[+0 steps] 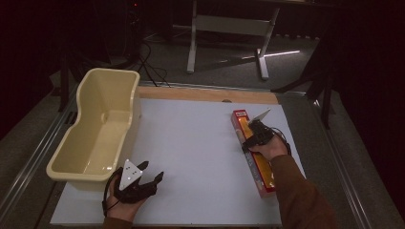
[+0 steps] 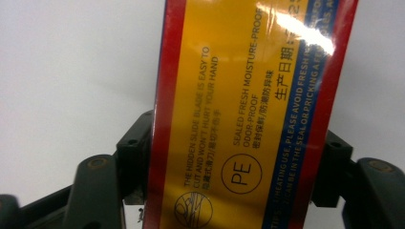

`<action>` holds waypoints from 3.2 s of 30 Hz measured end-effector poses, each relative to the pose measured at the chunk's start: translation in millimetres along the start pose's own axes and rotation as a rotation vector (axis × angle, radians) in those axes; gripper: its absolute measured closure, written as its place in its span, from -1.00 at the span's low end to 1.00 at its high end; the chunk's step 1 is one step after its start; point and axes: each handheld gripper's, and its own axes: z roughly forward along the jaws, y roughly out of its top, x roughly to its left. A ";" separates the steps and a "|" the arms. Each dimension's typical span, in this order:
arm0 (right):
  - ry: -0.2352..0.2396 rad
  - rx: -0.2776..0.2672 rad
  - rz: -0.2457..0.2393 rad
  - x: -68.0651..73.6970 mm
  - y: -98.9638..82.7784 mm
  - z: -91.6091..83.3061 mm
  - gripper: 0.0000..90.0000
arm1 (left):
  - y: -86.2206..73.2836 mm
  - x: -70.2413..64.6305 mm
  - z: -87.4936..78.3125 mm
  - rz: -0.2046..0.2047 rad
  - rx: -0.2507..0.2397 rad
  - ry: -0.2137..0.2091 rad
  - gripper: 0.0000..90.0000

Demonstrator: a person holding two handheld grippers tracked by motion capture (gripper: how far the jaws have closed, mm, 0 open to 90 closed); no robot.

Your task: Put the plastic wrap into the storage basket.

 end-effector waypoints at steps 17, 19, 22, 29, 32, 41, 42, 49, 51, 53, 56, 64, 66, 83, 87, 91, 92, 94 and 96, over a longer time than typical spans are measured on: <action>0.006 0.043 0.039 9.8 0.7 -4.6 -0.13 | -0.1 -0.3 1.0 -0.001 0.001 0.003 -0.22; 0.008 0.035 0.029 13.3 0.4 -6.2 -0.13 | -0.1 -0.2 0.9 -0.002 0.001 0.003 -0.22; 0.041 0.029 0.025 18.4 0.2 -8.9 -0.13 | -0.1 0.2 0.8 -0.002 0.000 0.003 -0.22; 0.111 0.008 0.011 33.2 1.9 -15.4 -0.13 | 0.0 -0.3 0.8 -0.001 0.001 0.003 -0.22; 0.161 -0.004 0.010 38.8 3.5 -18.7 -0.13 | 0.0 -0.2 0.5 -0.002 -0.001 0.004 -0.22; 0.296 -0.039 -0.010 58.7 10.1 -32.3 -0.13 | 0.1 -0.5 0.7 -0.001 -0.001 0.002 -0.22; 0.309 -0.043 -0.013 60.9 10.9 -34.1 -0.13 | 0.0 -0.4 0.7 -0.001 -0.001 0.002 -0.22; 0.423 -0.075 -0.008 76.0 16.8 -45.2 -0.13 | 0.2 -0.8 0.5 0.003 -0.001 0.001 -0.22; 0.456 -0.088 -0.002 80.2 18.6 -48.8 -0.12 | 0.2 -0.8 0.5 0.002 0.000 0.001 -0.22; 0.481 -0.097 0.002 83.3 20.1 -51.7 -0.12 | 0.2 -1.0 0.5 0.003 0.000 0.001 -0.22; 0.526 -0.116 0.009 88.7 23.0 -56.4 -0.12 | 0.3 -1.3 0.7 0.005 0.000 -0.001 -0.22; 0.587 -0.152 0.000 108.6 31.5 -68.1 -0.13 | 0.4 -2.2 0.8 0.005 -0.001 -0.004 -0.22; 0.608 -0.162 -0.003 114.0 33.4 -70.5 -0.12 | 0.3 -2.1 0.8 0.005 -0.002 -0.006 -0.22; 0.729 -0.204 -0.024 158.6 56.7 -97.5 -0.12 | 0.5 -4.2 1.3 0.016 -0.005 -0.010 -0.22; 0.747 -0.213 -0.015 167.6 64.4 -102.5 -0.12 | 0.5 -4.1 1.0 0.017 -0.005 -0.011 -0.22; 0.790 -0.229 0.006 175.1 72.2 -106.4 -0.12 | 0.7 -3.8 0.2 0.016 -0.008 -0.010 -0.22; 0.799 -0.230 0.012 176.7 74.5 -107.6 -0.13 | 0.6 -4.0 0.1 0.019 -0.009 -0.011 -0.22; 0.812 -0.236 0.030 180.1 78.9 -109.6 -0.12 | 0.6 -4.1 0.2 0.020 -0.008 -0.012 -0.23; 0.815 -0.248 0.043 184.0 82.9 -112.0 -0.12 | 0.6 -4.2 0.4 0.019 -0.010 -0.013 -0.23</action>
